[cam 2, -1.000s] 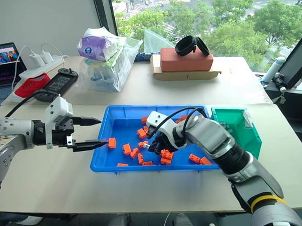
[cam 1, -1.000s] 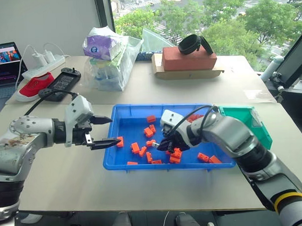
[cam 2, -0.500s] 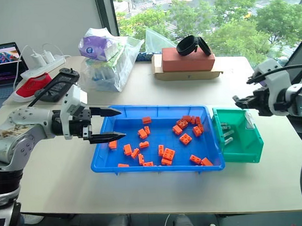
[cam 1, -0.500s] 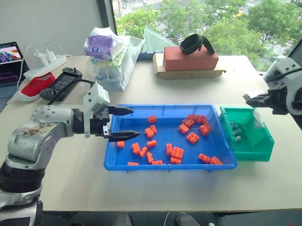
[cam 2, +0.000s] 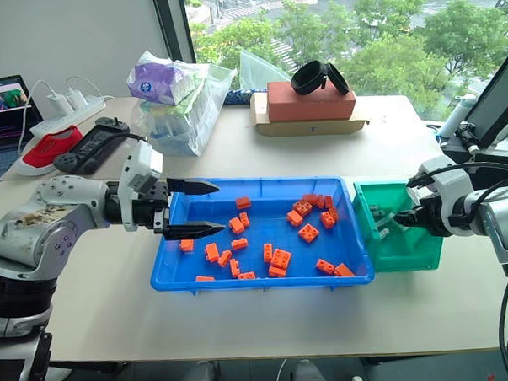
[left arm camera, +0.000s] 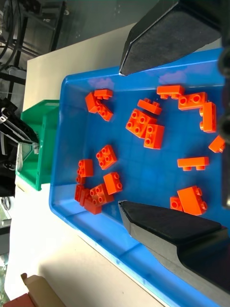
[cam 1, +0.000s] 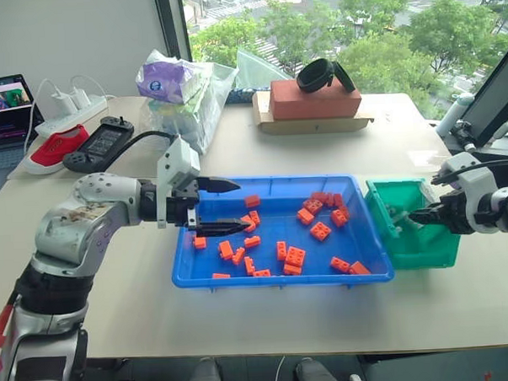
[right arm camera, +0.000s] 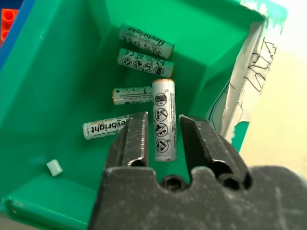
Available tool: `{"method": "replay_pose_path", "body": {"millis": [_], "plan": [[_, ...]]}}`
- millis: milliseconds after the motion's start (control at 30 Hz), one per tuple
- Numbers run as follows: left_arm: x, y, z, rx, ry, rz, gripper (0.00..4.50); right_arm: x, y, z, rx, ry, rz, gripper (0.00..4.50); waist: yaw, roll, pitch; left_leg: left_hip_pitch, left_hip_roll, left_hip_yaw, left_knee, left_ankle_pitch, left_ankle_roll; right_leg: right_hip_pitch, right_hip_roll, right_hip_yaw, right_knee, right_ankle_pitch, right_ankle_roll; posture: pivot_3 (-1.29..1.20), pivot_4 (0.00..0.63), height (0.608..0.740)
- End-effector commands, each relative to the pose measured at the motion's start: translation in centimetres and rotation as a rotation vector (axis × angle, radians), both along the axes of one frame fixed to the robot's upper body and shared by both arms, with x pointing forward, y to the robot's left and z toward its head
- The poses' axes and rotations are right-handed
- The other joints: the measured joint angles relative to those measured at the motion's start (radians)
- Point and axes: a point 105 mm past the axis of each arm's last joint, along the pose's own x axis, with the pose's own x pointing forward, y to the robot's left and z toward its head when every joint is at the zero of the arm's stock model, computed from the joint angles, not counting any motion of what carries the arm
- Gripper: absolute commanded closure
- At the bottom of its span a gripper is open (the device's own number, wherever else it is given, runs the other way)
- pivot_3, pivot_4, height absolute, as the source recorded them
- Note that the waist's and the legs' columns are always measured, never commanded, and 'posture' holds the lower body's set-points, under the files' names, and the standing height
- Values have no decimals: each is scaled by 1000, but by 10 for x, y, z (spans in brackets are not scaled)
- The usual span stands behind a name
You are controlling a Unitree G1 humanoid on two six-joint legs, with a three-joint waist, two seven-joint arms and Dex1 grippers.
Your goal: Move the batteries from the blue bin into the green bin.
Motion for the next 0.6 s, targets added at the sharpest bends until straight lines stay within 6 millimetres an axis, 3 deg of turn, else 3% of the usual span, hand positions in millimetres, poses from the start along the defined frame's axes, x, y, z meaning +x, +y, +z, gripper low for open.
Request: {"method": "replay_pose_path", "body": {"millis": [33,167,300,400,467,600], "plan": [[1,0,8,-2,-60,19,0,0,-6,26,-46,-76,-8,1325,1,0,0,0,0,0,0,0,0,0,0,0,0,0,0,0,150,736],[11,7,6,26,-112,97,0,-1,4,55,-29,-150,34,51,2,0,0,0,0,0,0,0,0,0,0,0,0,0,0,0,150,736],[19,16,11,12,-171,168,0,-4,27,99,39,-299,140,51,0,0,0,0,0,0,0,0,0,0,0,0,0,0,0,0,150,736],[26,24,21,-35,-219,232,0,-4,34,123,60,-419,196,51,5,0,0,0,0,0,0,0,0,0,0,0,0,0,0,0,150,736],[30,28,28,-79,-241,269,0,-4,31,125,19,-463,214,51,11,0,0,0,0,0,0,0,0,1,0,0,-1,0,0,0,150,736],[41,45,34,-125,-276,394,0,-8,22,108,-73,-496,262,51,16,0,0,-1,0,-1,0,0,0,1,0,-1,-1,0,0,0,150,736]]}}
